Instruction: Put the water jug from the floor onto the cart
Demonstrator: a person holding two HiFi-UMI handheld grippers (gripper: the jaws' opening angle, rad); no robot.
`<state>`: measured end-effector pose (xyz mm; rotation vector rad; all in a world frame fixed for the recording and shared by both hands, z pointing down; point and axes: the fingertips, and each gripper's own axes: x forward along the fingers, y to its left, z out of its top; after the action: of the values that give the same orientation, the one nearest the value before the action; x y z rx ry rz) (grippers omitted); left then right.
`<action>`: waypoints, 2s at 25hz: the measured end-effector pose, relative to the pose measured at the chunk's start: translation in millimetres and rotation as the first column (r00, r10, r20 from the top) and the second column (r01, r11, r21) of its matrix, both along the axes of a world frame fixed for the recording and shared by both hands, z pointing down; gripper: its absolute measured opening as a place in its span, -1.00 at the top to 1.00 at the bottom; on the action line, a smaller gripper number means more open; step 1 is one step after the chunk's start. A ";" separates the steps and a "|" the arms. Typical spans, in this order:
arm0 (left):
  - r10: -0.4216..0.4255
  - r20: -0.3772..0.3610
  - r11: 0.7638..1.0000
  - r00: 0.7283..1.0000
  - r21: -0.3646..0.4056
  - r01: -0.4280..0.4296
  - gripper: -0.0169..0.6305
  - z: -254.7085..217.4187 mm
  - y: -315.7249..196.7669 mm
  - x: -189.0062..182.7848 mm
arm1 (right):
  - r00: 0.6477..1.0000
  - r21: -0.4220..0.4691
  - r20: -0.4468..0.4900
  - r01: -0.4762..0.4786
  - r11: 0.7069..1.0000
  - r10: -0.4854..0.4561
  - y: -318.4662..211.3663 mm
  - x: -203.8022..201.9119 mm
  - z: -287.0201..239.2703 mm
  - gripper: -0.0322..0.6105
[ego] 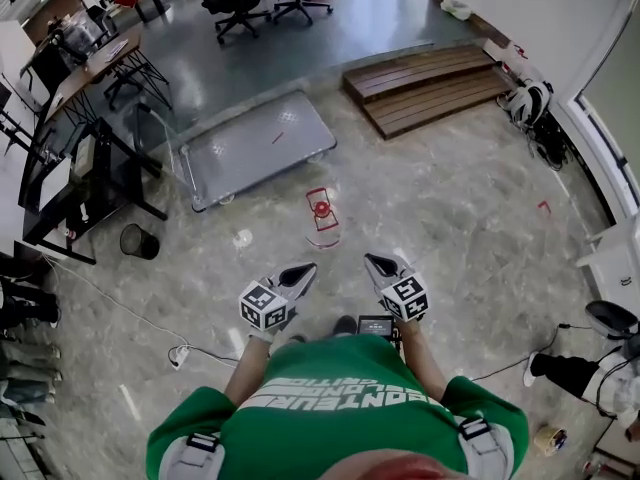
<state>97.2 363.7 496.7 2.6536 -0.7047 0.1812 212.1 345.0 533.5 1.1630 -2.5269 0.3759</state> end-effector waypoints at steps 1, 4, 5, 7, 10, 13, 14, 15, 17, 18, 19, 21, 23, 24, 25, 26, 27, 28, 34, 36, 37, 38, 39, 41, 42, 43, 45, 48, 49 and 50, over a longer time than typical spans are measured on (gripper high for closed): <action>0.000 -0.003 1.000 1.000 -0.001 0.000 0.91 -0.5 -0.1 4.9 | 1.000 -0.004 0.002 0.005 1.000 -0.005 -0.7 2.4 1.3 0.93; -0.004 -0.014 1.000 1.000 -0.007 0.004 0.91 0.6 2.5 18.8 | 1.000 -0.017 0.004 0.022 1.000 -0.022 -0.5 9.7 7.5 0.93; -0.006 -0.015 1.000 1.000 -0.010 0.005 0.91 1.8 4.1 21.9 | 1.000 -0.020 0.006 0.027 0.999 -0.027 -0.1 11.1 9.3 0.93; -0.010 -0.014 1.000 1.000 -0.019 0.010 0.91 5.1 7.4 24.5 | 0.999 -0.024 0.011 0.037 0.999 -0.037 0.7 11.2 11.2 0.93; -0.019 -0.013 0.999 1.000 -0.033 0.019 0.91 9.6 8.1 24.0 | 0.999 -0.031 0.015 0.047 0.998 -0.047 0.0 9.6 14.3 0.93; -0.025 -0.021 0.999 0.999 -0.045 0.024 0.91 15.4 5.3 24.4 | 0.998 -0.037 0.012 0.054 0.998 -0.054 -0.6 8.9 18.8 0.93; -0.026 -0.025 0.998 0.999 -0.050 0.024 0.91 17.8 4.3 24.9 | 0.998 -0.040 0.011 0.055 0.998 -0.055 -0.3 8.9 20.1 0.92; -0.026 -0.030 0.998 0.999 -0.057 0.024 0.91 20.0 2.9 25.6 | 0.998 -0.042 0.010 0.055 0.998 -0.055 0.0 8.8 21.1 0.93; -0.023 -0.044 0.998 0.999 -0.067 0.020 0.91 21.8 -1.9 28.9 | 0.999 -0.050 0.009 0.049 0.998 -0.049 -0.1 9.9 22.9 0.93; -0.019 -0.050 0.998 0.999 -0.068 0.015 0.91 21.4 -5.2 32.0 | 0.999 -0.055 0.009 0.043 0.998 -0.043 -0.5 11.5 23.8 0.93; -0.012 -0.057 0.998 0.998 -0.066 0.008 0.91 20.3 -8.8 35.6 | 0.999 -0.061 0.009 0.037 0.997 -0.036 -1.0 13.3 24.7 0.93; 0.003 -0.071 0.998 0.998 -0.059 -0.007 0.91 16.7 -16.9 41.9 | 1.000 -0.072 0.008 0.027 0.997 -0.027 -3.9 15.5 26.2 0.93; 0.015 -0.079 0.998 0.997 -0.054 -0.019 0.91 14.1 -26.0 46.3 | 1.000 -0.081 0.010 0.022 0.996 -0.021 -10.5 16.4 26.4 0.93; 0.018 -0.080 0.998 0.997 -0.053 -0.023 0.91 13.5 -30.3 47.8 | 1.000 -0.083 0.015 0.019 0.996 -0.018 -15.3 17.1 25.3 0.93; 0.021 -0.082 0.998 0.996 -0.054 -0.026 0.91 13.2 -34.3 48.8 | 1.000 -0.083 0.021 0.015 0.996 -0.013 -21.0 17.9 23.5 0.93; 0.023 -0.083 0.998 0.996 -0.055 -0.028 0.91 13.0 -38.1 49.0 | 1.000 -0.081 0.024 0.011 0.997 -0.009 -27.1 18.5 21.5 0.93; 0.025 -0.084 0.998 0.996 -0.056 -0.030 0.91 13.2 -42.1 48.4 | 1.000 -0.077 0.025 0.007 0.997 -0.005 -33.5 18.7 19.9 0.93; 0.025 -0.082 0.998 0.996 -0.059 -0.030 0.91 13.9 -46.8 46.5 | 1.000 -0.074 0.021 0.005 0.997 -0.003 -39.8 17.9 18.8 0.93; 0.000 -0.080 0.998 0.997 -0.062 -0.005 0.91 12.0 -88.6 19.3 | 1.000 -0.050 -0.005 0.028 0.998 -0.029 -75.6 -6.1 10.9 0.93; 0.000 -0.082 0.998 0.997 -0.061 -0.005 0.91 11.2 -102.0 16.7 | 1.000 -0.048 -0.007 0.030 0.998 -0.030 -85.3 -10.7 10.1 0.93; 0.005 -0.083 0.998 0.997 -0.060 -0.010 0.91 10.6 -108.3 16.9 | 1.000 -0.046 -0.007 0.027 0.999 -0.027 -90.1 -12.2 9.3 0.93; 0.012 -0.084 0.998 0.996 -0.057 -0.017 0.91 9.5 -114.3 17.4 | 1.000 -0.046 -0.007 0.024 0.999 -0.024 -94.9 -13.6 8.4 0.93; 0.020 -0.086 0.998 0.996 -0.055 -0.025 0.91 8.1 -119.9 18.3 | 1.000 -0.047 -0.007 0.020 0.999 -0.020 -99.7 -15.1 7.6 0.93; 0.035 -0.092 0.998 0.995 -0.053 -0.040 0.91 5.9 -130.5 20.7 | 1.000 -0.051 -0.007 0.015 0.999 -0.016 -109.0 -17.5 6.5 0.93; 0.042 -0.094 0.997 0.995 -0.055 -0.047 0.91 5.7 -135.3 21.9 | 1.000 -0.054 -0.007 0.013 0.998 -0.014 -113.5 -18.7 6.2 0.93; 0.049 -0.096 0.997 0.994 -0.057 -0.055 0.91 6.1 -139.7 22.8 | 1.000 -0.057 -0.007 0.011 0.998 -0.011 -117.9 -19.6 6.3 0.93; 0.064 -0.097 0.996 0.993 -0.063 -0.070 0.91 7.7 -148.2 23.0 | 1.000 -0.061 -0.009 0.002 0.998 -0.003 -126.8 -21.4 6.6 0.93; 0.083 -0.100 0.993 0.992 -0.069 -0.090 0.91 8.6 -160.9 22.6 | 1.000 -0.061 -0.012 -0.013 0.998 0.012 -140.1 -23.0 4.6 0.93; 0.090 -0.100 0.993 0.991 -0.072 -0.097 0.91 8.6 -164.7 23.1 | 1.000 -0.062 -0.012 -0.018 0.998 0.018 -143.6 -22.9 3.8 0.93; 0.096 -0.099 0.992 0.990 -0.075 -0.103 0.91 8.7 -168.2 23.7 | 1.000 -0.064 -0.011 -0.024 0.998 0.023 -146.5 -23.0 3.4 0.92</action>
<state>120.9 195.6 505.4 2.6033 -0.5239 0.1061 189.1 198.5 536.8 1.1684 -2.4752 0.4526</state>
